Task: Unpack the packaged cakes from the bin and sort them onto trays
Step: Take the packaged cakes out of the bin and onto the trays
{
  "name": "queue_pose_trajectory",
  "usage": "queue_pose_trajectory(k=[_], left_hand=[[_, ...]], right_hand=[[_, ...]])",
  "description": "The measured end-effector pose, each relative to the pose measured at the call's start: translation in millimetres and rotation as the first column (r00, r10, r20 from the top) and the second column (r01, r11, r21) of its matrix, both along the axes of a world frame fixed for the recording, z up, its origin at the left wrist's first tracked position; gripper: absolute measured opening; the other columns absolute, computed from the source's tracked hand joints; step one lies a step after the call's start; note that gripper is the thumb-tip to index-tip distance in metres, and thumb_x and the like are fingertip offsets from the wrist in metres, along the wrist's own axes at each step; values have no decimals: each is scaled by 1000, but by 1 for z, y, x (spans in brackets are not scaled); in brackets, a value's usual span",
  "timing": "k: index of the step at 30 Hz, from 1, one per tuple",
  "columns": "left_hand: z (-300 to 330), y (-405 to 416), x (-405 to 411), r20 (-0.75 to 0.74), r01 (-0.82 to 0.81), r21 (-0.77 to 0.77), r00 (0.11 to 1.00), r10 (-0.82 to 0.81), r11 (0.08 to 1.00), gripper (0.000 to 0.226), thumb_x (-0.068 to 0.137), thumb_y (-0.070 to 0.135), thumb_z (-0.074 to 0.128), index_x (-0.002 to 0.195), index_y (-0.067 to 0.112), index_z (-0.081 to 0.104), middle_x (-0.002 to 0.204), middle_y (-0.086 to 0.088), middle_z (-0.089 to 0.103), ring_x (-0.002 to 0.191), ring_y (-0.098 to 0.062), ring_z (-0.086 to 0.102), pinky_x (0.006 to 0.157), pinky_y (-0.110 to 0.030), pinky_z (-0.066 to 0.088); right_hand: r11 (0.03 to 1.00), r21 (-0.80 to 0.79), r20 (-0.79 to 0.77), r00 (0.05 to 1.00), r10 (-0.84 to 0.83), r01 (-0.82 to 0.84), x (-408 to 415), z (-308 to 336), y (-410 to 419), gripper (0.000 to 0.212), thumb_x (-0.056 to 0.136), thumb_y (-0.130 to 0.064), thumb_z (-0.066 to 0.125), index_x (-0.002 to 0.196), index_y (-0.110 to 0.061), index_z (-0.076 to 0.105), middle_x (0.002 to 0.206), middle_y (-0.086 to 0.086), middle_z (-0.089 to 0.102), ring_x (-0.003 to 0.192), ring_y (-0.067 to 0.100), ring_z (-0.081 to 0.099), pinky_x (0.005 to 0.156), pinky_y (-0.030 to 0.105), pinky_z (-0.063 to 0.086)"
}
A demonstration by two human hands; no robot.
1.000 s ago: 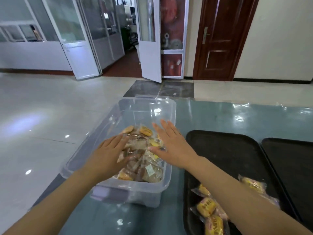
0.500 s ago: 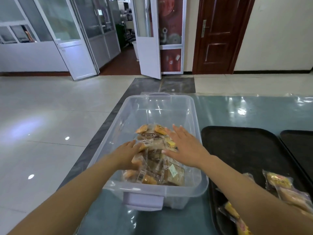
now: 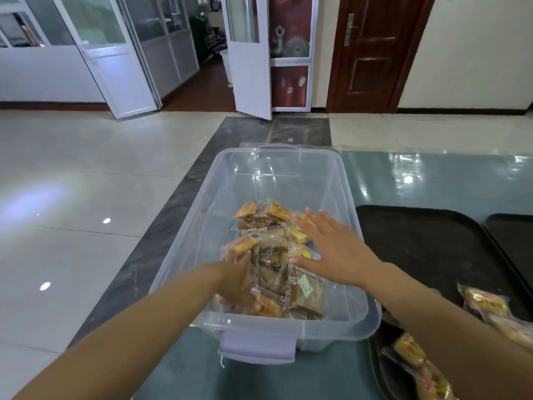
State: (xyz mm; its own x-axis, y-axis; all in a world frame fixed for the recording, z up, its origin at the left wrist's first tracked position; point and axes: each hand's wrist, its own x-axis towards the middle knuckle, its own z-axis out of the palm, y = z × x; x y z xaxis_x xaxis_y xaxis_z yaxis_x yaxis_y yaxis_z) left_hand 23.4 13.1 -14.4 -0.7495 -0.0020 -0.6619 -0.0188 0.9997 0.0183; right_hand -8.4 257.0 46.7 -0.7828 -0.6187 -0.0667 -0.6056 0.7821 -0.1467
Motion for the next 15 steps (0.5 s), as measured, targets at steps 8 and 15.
queue_pose_trajectory(k=[8,15], left_hand=[[3,3,-4,-47,79,10,996,-78,997,82,88,41,61,150,40,8,156,-9,-24,138,-40,28,111,-48,31],[18,-9,-11,-288,109,151,956,-62,983,56,91,20,56,140,38,36,154,-3,-26,121,-36,50,97,-42,43]], right_hand=[[1000,-7,5,1000,-20,20,2,5,-1,87,84,-75,31,152,-34,-3,161,-3,-5,148,20,-4,119,44,13],[998,-57,47,999,-8,11,-1,7,-1,80,89,-68,35,152,-35,-3,161,-5,-8,147,17,-8,120,41,9]])
